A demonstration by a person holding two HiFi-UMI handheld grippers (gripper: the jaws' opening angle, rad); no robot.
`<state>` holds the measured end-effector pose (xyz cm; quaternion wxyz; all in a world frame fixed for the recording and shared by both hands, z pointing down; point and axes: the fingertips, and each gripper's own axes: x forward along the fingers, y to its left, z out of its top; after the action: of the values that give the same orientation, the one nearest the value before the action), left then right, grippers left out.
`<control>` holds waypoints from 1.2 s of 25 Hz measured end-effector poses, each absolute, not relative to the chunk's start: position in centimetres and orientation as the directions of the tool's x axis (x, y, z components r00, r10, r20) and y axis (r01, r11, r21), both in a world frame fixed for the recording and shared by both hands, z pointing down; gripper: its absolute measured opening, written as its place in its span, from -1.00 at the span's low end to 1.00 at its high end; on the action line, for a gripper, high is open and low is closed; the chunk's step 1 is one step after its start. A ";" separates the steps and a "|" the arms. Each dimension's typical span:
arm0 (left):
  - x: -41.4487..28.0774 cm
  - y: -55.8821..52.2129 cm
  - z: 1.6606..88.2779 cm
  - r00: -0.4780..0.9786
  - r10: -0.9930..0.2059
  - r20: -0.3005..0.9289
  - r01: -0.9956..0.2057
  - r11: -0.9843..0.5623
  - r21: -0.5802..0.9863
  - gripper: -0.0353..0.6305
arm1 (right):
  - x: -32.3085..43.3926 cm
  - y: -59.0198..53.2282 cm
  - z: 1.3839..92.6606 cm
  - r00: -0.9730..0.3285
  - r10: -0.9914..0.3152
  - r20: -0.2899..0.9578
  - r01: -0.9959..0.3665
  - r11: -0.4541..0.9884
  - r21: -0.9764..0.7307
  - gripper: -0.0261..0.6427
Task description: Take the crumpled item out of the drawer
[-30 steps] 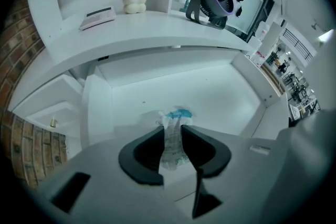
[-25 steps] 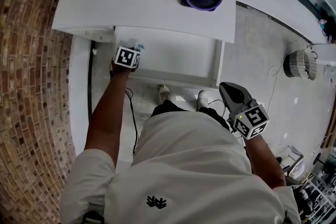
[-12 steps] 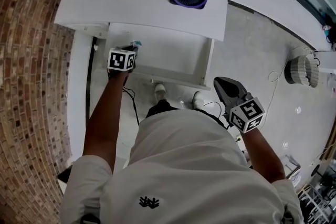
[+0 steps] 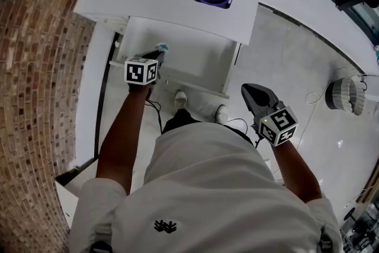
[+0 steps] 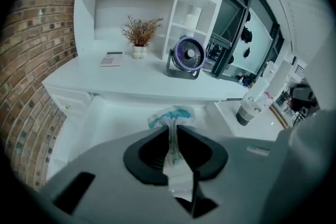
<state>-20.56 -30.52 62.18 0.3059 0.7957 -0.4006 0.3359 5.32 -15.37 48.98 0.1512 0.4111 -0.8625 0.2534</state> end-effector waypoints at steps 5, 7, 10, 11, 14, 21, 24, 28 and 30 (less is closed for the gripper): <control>-18.0 -27.9 59.6 0.470 -0.464 0.751 -0.841 -0.493 0.222 -0.73 | 6.4 -14.4 49.0 -0.657 -0.601 0.455 -0.750 0.583 -0.313 -0.88; -17.1 -26.8 58.7 0.475 -0.481 0.737 -0.842 -0.492 0.221 -0.73 | 6.8 -13.9 48.9 -0.671 -0.590 0.449 -0.737 0.600 -0.312 -0.88; -15.8 -25.2 57.2 0.484 -0.511 0.711 -0.843 -0.492 0.220 -0.73 | 7.6 -13.2 48.9 -0.685 -0.579 0.442 -0.722 0.621 -0.306 -0.89; -15.4 -24.6 56.6 0.485 -0.520 0.703 -0.843 -0.491 0.219 -0.73 | 7.9 -13.0 48.9 -0.690 -0.575 0.440 -0.717 0.627 -0.305 -0.89; -14.3 -22.8 55.0 0.494 -0.539 0.682 -0.842 -0.491 0.222 -0.73 | 8.5 -12.2 49.1 -0.703 -0.561 0.437 -0.703 0.640 -0.310 -0.89; -11.7 -18.3 51.7 0.527 -0.564 0.636 -0.829 -0.505 0.240 -0.73 | 9.1 -10.1 49.4 -0.726 -0.538 0.428 -0.678 0.664 -0.315 -0.89; -10.6 -16.7 50.3 0.543 -0.573 0.614 -0.821 -0.517 0.245 -0.73 | 9.3 -9.6 49.2 -0.731 -0.534 0.425 -0.672 0.673 -0.310 -0.89; -9.4 -14.9 48.5 0.560 -0.584 0.588 -0.810 -0.534 0.241 -0.73 | 9.3 -8.8 49.0 -0.738 -0.529 0.419 -0.663 0.686 -0.301 -0.89; -8.9 -14.1 47.7 0.567 -0.588 0.576 -0.806 -0.541 0.241 -0.73 | 9.3 -8.4 48.8 -0.740 -0.527 0.417 -0.659 0.690 -0.298 -0.89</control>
<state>-8.86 -14.12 47.73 0.2477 0.8498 -0.4102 0.2195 9.30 -8.45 48.82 0.1509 0.3271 -0.9069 0.2187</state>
